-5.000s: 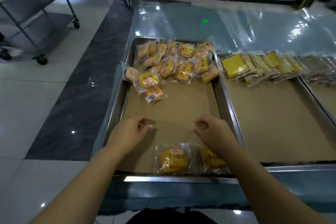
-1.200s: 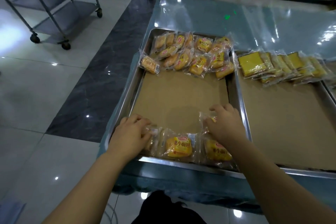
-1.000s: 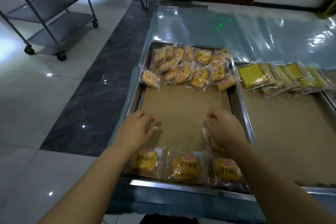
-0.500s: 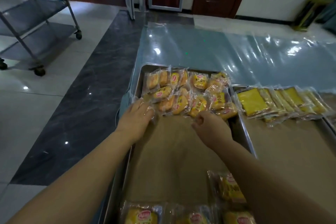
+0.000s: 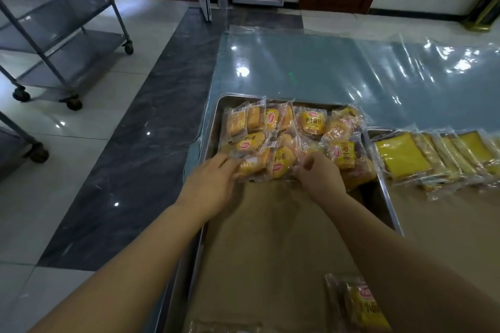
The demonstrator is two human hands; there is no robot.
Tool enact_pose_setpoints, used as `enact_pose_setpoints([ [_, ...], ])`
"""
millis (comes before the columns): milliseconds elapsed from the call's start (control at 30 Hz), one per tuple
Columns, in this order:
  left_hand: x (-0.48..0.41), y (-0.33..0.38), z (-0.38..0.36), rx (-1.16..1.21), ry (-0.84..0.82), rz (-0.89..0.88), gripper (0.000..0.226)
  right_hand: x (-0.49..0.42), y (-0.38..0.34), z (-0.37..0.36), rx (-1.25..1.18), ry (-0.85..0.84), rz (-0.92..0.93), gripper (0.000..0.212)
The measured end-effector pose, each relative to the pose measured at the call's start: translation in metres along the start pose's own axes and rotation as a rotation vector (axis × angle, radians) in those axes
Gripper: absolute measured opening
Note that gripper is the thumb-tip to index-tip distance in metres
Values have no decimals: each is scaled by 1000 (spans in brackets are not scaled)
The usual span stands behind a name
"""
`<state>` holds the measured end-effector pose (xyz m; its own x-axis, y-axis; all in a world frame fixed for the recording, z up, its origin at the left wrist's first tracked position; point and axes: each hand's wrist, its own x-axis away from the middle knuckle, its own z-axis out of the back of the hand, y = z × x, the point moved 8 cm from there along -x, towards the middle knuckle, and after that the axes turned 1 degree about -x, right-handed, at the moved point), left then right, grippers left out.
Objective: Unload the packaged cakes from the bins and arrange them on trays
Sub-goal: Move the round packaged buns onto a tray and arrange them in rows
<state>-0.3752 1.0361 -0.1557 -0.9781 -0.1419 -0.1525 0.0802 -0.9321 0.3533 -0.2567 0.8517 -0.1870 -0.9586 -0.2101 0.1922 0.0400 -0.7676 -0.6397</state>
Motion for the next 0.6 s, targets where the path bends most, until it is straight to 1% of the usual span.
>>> enact_pose_setpoints([
  [67,6,-1,3,189,29,104,36,5,6,5,-107,53,-11,13],
  [167,16,-9,-4,435,-1,270,33,15,14,15,-213,121,19,6],
  [233,21,-11,-13,569,-44,332,26,24,19,22,-272,148,48,9],
  [300,27,-10,-23,641,-104,350,21,33,25,30,-299,173,76,14],
  [367,33,-6,-35,666,-189,338,19,40,31,36,-315,174,87,14],
  [467,44,2,-52,632,-389,294,19,47,40,40,-337,150,85,17],
  [533,50,7,-60,518,-504,235,21,49,44,42,-321,127,84,19],
  [600,53,10,-63,383,-538,181,25,50,46,43,-299,98,90,20],
])
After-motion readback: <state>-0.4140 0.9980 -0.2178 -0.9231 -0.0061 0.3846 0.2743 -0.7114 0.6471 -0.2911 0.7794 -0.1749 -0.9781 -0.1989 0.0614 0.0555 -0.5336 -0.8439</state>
